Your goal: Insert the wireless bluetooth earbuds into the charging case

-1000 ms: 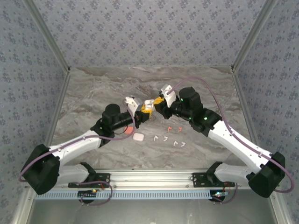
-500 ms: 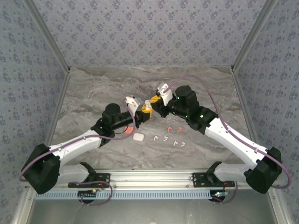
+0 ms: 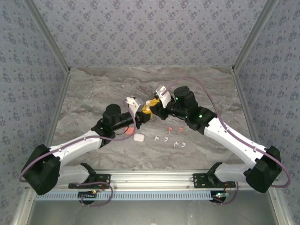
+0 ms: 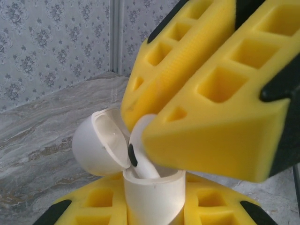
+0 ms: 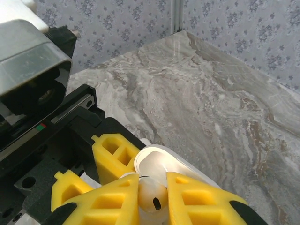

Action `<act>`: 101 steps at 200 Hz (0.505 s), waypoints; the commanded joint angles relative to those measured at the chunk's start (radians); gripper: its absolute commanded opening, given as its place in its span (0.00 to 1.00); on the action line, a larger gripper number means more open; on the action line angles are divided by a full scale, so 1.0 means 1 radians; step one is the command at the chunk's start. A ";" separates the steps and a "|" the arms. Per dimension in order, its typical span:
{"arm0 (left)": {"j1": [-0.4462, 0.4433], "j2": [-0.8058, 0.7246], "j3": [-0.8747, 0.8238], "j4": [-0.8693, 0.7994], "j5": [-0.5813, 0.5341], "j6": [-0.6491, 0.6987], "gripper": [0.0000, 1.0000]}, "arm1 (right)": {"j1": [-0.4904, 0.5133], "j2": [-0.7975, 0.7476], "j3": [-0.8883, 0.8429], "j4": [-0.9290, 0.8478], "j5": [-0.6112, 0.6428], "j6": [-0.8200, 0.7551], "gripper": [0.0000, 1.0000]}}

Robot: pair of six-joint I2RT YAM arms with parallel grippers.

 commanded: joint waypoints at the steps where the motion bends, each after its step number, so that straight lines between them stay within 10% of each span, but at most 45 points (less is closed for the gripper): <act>1: -0.003 -0.002 0.034 0.047 0.008 -0.010 0.00 | -0.014 0.002 0.047 -0.045 -0.091 0.016 0.26; 101: -0.003 -0.018 0.009 0.089 0.007 -0.017 0.00 | -0.223 -0.100 0.084 -0.082 -0.259 0.178 0.60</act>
